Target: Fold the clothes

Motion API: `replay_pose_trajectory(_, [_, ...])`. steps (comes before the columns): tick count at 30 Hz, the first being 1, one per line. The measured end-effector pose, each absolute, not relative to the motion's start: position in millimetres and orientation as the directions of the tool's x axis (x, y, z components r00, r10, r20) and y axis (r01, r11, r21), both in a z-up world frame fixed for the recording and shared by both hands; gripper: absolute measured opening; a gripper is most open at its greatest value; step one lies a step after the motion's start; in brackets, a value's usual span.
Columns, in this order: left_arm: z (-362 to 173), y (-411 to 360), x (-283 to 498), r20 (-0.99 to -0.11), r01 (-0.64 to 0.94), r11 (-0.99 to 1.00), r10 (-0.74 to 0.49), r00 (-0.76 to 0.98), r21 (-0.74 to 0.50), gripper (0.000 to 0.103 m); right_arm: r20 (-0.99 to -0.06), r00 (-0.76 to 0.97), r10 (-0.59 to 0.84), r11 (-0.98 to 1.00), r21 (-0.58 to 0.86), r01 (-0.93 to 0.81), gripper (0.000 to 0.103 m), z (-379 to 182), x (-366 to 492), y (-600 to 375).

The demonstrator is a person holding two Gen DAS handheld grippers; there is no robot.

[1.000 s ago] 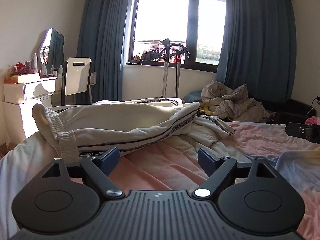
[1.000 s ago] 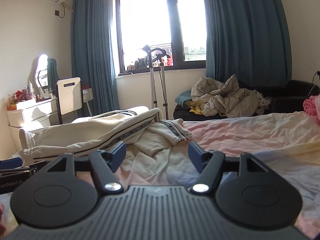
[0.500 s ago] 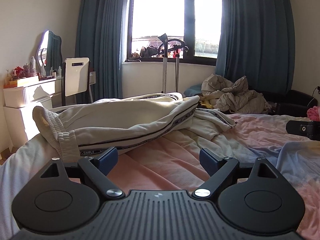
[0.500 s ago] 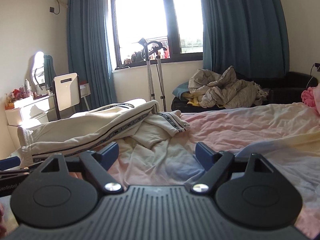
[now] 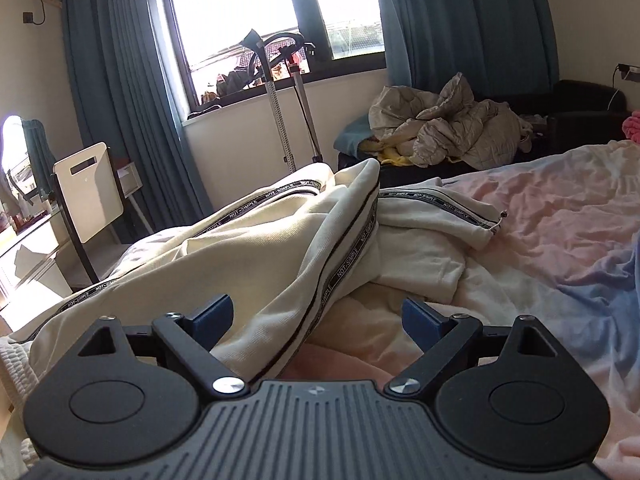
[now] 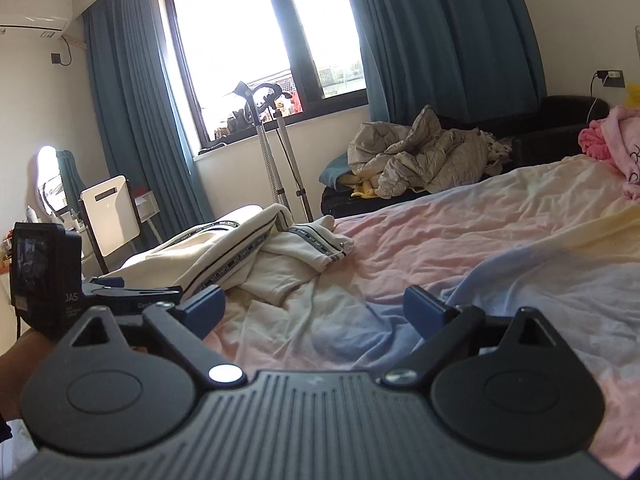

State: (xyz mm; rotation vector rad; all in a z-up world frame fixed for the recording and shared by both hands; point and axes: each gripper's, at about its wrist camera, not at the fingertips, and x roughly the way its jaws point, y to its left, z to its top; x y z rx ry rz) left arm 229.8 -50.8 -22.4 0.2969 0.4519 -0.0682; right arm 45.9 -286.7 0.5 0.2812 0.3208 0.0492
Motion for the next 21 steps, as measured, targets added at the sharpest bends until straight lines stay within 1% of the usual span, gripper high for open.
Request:
replay_pose_trajectory(1, [-27, -57, 246, -0.436, 0.140, 0.949, -0.003, 0.900, 0.283, 0.093, -0.306, 0.949, 0.082, 0.961, 0.278, 0.007, 0.103, -2, 51, -288])
replay_pose_trajectory(4, [-34, -76, 297, -0.414, 0.121, 0.933, 0.032, 0.910, 0.339, 0.093, -0.319, 0.944, 0.081, 0.957, 0.290, 0.015, 0.103, -11, 67, -291])
replay_pose_trajectory(6, [-34, -85, 330, -0.413, 0.125, 0.935, 0.024, 0.910, 0.331, 0.092, -0.334, 0.935, 0.120, 0.954, 0.299, -0.015, 0.103, -17, 84, -294])
replay_pose_trajectory(8, [-35, -97, 366, -0.416, 0.131, 0.932, 0.023, 0.909, 0.339, 0.090, -0.321, 0.941, 0.106, 0.952, 0.305, -0.003, 0.103, -21, 96, -297])
replay_pose_trajectory(10, [-39, -107, 396, -0.430, 0.135, 0.925, 0.033, 0.902, 0.356, 0.089, -0.337, 0.936, 0.102, 0.951, 0.309, 0.007, 0.103, -28, 109, -298])
replay_pose_trajectory(13, [-51, -118, 432, -0.472, 0.146, 0.919, 0.048, 0.880, 0.366, 0.081, -0.378, 0.918, 0.118, 0.948, 0.318, 0.010, 0.103, -44, 126, -299])
replay_pose_trajectory(15, [-57, -125, 445, -0.499, 0.173, 0.906, 0.048, 0.866, 0.387, 0.055, -0.395, 0.911, 0.122, 0.948, 0.318, 0.011, 0.103, -53, 135, -298])
replay_pose_trajectory(16, [-58, -128, 447, -0.509, 0.190, 0.898, 0.043, 0.859, 0.396, 0.045, -0.403, 0.908, 0.116, 0.951, 0.309, 0.016, 0.103, -58, 140, -299])
replay_pose_trajectory(17, [-59, -131, 447, -0.519, 0.206, 0.891, 0.038, 0.854, 0.404, 0.022, -0.411, 0.905, 0.110, 0.954, 0.301, 0.021, 0.103, -63, 145, -299])
replay_pose_trajectory(18, [-58, -133, 445, -0.521, 0.214, 0.888, 0.033, 0.853, 0.407, 0.012, -0.420, 0.902, 0.101, 0.956, 0.293, 0.029, 0.103, -67, 149, -299])
replay_pose_trajectory(19, [-53, -135, 438, -0.518, 0.221, 0.888, 0.022, 0.855, 0.403, 0.010, -0.429, 0.898, 0.097, 0.956, 0.291, 0.036, 0.103, -70, 152, -300])
replay_pose_trajectory(21, [-36, -135, 418, -0.499, 0.237, 0.893, -0.016, 0.867, 0.383, 0.009, -0.443, 0.891, 0.099, 0.949, 0.311, 0.049, 0.103, -74, 159, -304])
